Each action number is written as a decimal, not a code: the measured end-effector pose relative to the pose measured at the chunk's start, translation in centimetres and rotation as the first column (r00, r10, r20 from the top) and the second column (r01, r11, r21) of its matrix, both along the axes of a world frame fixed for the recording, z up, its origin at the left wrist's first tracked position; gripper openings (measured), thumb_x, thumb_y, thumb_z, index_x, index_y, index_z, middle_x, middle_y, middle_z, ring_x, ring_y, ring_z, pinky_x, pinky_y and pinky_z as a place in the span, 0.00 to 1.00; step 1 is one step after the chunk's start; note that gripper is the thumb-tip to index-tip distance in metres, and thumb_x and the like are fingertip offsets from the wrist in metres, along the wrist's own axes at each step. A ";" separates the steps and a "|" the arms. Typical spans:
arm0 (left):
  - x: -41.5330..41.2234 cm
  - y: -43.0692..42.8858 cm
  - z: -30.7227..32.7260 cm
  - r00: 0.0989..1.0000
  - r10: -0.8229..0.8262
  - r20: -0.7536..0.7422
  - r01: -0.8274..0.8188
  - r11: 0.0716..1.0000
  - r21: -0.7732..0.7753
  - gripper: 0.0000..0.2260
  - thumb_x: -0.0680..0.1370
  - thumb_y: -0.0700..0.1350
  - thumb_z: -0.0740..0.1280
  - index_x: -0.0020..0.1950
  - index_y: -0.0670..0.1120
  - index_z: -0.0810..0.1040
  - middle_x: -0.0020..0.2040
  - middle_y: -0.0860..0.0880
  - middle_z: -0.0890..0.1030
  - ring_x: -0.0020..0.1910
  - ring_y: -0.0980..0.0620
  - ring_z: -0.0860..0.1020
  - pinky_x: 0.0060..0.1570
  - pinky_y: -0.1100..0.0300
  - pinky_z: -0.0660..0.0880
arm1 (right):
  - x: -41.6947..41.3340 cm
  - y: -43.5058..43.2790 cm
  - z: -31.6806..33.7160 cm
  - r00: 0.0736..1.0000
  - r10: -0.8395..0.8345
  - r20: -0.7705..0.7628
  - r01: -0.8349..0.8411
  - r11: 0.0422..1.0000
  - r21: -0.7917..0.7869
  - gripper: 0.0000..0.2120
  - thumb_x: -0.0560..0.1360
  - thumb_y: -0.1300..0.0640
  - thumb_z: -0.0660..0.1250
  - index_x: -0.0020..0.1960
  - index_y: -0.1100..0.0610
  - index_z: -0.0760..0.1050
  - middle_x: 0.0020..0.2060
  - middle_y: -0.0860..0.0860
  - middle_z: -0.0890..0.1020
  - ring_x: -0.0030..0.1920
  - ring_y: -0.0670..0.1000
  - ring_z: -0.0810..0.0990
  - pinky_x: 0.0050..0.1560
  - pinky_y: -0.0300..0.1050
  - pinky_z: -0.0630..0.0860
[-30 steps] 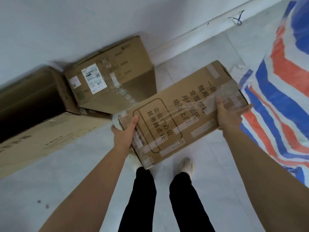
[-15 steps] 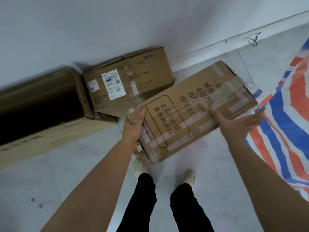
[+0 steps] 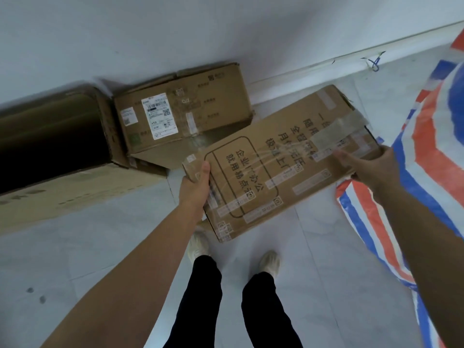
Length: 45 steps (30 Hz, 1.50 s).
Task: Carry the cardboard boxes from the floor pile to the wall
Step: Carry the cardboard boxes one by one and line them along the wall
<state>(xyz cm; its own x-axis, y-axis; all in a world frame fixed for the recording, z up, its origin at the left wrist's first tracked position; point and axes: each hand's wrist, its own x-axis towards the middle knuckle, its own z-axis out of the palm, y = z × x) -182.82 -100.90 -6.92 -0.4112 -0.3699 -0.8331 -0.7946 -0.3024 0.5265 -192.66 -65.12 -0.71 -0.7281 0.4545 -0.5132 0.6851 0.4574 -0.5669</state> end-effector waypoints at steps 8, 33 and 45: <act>-5.8 4.8 3.2 0.980 -0.188 -0.061 0.198 0.948 0.248 0.20 0.76 0.56 0.71 0.63 0.51 0.70 0.59 0.49 0.80 0.54 0.47 0.80 0.48 0.50 0.77 | -3.6 2.9 8.0 0.970 0.039 -0.238 0.039 0.949 0.313 0.49 0.60 0.33 0.80 0.71 0.55 0.66 0.67 0.53 0.77 0.65 0.58 0.77 0.67 0.58 0.72; -26.5 8.3 0.6 0.865 -0.457 -0.209 0.360 0.853 -0.378 0.23 0.80 0.49 0.67 0.74 0.51 0.68 0.68 0.52 0.76 0.63 0.52 0.75 0.63 0.53 0.72 | -23.0 -0.5 -5.8 0.970 0.234 -0.059 -0.241 0.957 -0.164 0.65 0.61 0.28 0.76 0.80 0.40 0.33 0.80 0.61 0.45 0.79 0.64 0.54 0.78 0.58 0.57; -24.5 9.9 1.3 0.945 -0.193 -0.264 0.224 0.970 0.093 0.24 0.81 0.60 0.59 0.76 0.59 0.62 0.70 0.55 0.74 0.67 0.50 0.74 0.70 0.42 0.67 | -20.2 -6.5 -7.4 0.988 0.121 -0.097 -0.147 0.935 -0.324 0.69 0.47 0.25 0.79 0.66 0.20 0.27 0.77 0.62 0.49 0.75 0.68 0.61 0.63 0.72 0.73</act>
